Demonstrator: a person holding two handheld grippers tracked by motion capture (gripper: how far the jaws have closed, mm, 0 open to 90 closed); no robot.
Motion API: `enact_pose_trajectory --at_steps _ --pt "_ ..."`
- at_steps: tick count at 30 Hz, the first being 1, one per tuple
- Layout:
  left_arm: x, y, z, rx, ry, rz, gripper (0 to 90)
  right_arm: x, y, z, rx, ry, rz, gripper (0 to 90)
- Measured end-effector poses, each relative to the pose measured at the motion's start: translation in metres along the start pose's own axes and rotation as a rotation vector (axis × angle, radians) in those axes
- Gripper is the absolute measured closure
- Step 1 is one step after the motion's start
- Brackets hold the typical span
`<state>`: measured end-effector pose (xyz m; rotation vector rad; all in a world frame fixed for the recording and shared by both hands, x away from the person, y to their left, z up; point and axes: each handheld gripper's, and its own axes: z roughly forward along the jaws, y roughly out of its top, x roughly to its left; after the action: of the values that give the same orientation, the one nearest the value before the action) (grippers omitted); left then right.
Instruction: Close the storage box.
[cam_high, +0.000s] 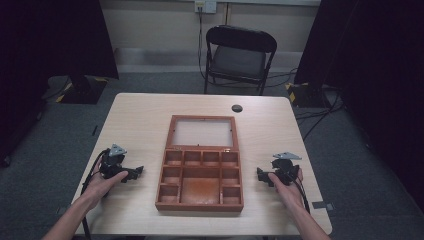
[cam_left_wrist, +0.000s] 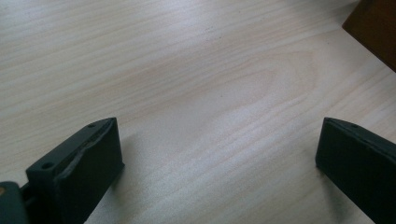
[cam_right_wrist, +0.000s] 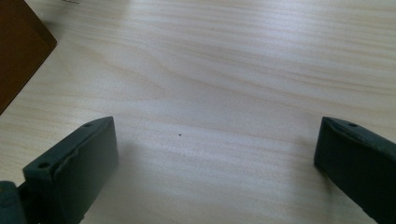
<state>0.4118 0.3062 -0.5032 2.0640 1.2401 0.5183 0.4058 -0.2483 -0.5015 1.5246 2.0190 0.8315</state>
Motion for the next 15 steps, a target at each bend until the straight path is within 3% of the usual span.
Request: enact_pose_trajectory --at_steps 3,11,13,14,15 --pt "0.0001 0.0005 0.0000 0.004 -0.004 -0.002 0.2 0.0001 0.0000 0.0000 0.000 -0.001 0.001 0.0" --pt "-0.0008 0.0041 -0.0031 0.019 -0.023 0.002 10.6 0.0019 0.0013 -0.0003 0.012 -0.011 0.009 0.0" --pt "0.0002 0.0062 -0.0049 0.035 -0.012 0.007 15.6 0.0038 0.0046 -0.0020 0.029 -0.007 0.013 8.4" --pt "0.0000 0.0067 -0.0049 0.036 -0.023 0.003 15.5 0.0042 0.0061 -0.0040 0.034 -0.002 0.010 16.9" --pt "0.0000 0.0067 -0.0049 0.036 -0.023 0.003 15.6 0.0042 0.0061 -0.0040 0.034 -0.002 0.010 16.9"
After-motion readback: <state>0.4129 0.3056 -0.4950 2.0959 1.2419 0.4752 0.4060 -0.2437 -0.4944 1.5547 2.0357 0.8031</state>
